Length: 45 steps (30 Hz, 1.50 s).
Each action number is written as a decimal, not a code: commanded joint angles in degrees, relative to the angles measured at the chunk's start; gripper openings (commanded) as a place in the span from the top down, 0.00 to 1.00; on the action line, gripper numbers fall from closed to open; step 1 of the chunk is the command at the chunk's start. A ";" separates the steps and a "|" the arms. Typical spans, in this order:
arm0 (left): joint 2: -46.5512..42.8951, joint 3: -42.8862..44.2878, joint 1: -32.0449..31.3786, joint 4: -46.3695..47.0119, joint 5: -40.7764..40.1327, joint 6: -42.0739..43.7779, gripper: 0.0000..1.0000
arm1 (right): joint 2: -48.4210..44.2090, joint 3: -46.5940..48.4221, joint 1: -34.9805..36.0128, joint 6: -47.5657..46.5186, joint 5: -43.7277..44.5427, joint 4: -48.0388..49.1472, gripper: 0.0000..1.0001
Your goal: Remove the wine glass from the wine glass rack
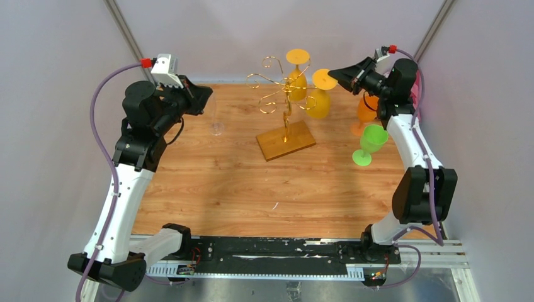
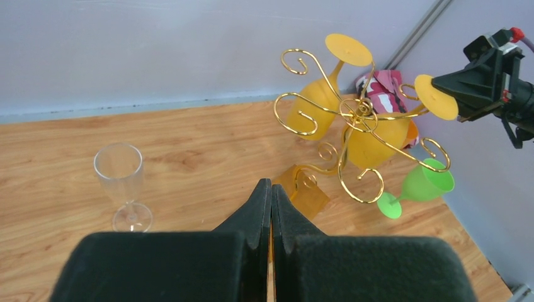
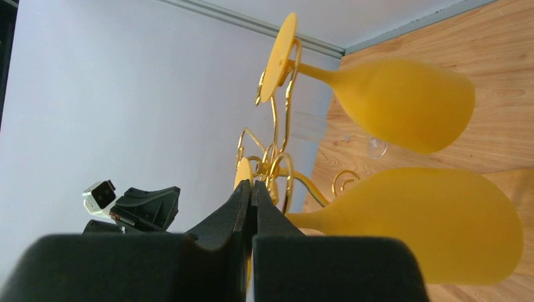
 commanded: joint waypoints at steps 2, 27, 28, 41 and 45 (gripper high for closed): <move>-0.31 -1.16 -0.14 2.05 1.19 -0.92 1.00 | -4.82 -1.09 -0.67 -0.85 -1.49 0.89 1.00; -0.37 -0.80 -0.14 0.82 0.56 0.17 1.00 | 6.61 12.15 6.81 -1.73 -0.16 -1.79 1.00; -0.42 -0.85 -0.14 0.76 0.50 0.24 1.00 | 6.78 12.46 6.79 -1.88 -0.03 -2.08 1.00; -1.01 -1.72 -0.14 0.60 0.09 0.47 1.00 | 6.76 13.23 0.45 -5.28 3.50 -4.17 1.00; -1.08 -2.18 -0.14 0.69 0.05 0.46 1.00 | 6.80 12.14 -0.57 -4.45 3.53 -2.45 1.00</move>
